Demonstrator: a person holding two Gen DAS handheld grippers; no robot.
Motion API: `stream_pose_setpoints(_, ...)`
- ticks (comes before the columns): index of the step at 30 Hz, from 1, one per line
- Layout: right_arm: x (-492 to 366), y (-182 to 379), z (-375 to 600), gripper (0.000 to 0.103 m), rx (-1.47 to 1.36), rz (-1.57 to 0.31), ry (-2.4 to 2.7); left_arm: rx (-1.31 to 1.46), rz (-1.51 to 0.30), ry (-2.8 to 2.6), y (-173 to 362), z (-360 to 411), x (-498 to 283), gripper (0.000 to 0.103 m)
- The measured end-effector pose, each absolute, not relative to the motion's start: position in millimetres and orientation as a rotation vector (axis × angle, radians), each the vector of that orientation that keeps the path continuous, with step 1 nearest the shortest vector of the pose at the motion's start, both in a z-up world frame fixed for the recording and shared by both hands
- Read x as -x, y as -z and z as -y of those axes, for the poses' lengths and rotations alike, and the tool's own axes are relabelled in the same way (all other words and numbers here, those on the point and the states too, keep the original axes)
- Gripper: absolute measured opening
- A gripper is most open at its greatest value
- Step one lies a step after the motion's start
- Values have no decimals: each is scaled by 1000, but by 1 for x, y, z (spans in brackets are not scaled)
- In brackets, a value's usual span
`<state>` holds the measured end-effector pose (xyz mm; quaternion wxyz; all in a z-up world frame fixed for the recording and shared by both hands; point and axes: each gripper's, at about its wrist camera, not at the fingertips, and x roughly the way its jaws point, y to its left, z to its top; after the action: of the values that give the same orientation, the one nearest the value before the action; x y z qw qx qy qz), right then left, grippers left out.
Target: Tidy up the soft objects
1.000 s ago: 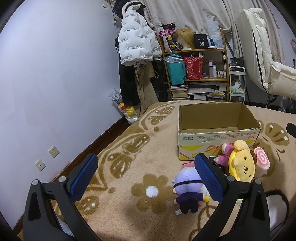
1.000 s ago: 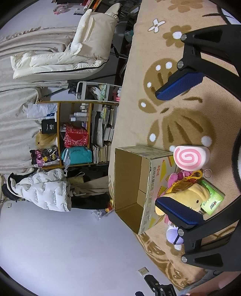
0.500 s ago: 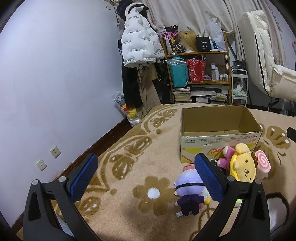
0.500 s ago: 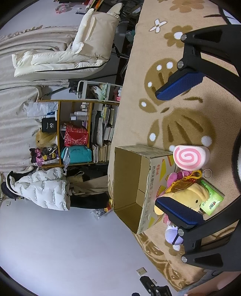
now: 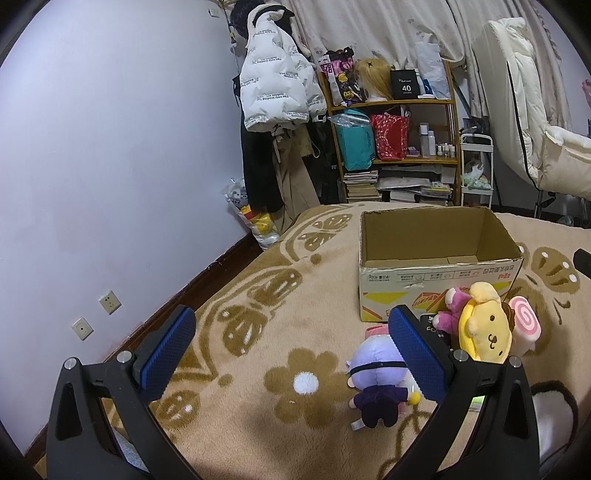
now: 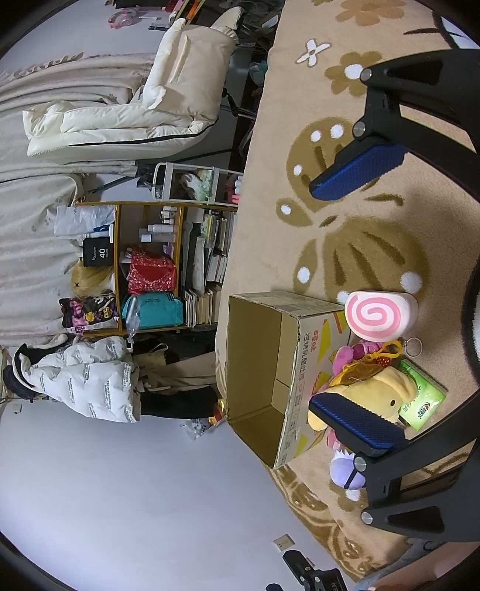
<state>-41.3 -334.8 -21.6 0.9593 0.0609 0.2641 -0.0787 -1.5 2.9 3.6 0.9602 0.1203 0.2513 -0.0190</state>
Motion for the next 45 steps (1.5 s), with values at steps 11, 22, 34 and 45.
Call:
stream_pose_setpoints(11,41,22,335,103,-121,-536,161,-245,-509,37,-3,-3,2,103)
stream_pose_setpoints(22,40,23,334,103,-122,-545,160,-250,-546,46,2,0,-5,103)
stream_pose_setpoints(34,21,41,339,103,-167,-647,149,-314,-635,122,17,28,-28,103)
stream_pose_setpoints(45,-13,80,341,103,-175,-809,113,-315,-822,130,54,37,-68,103)
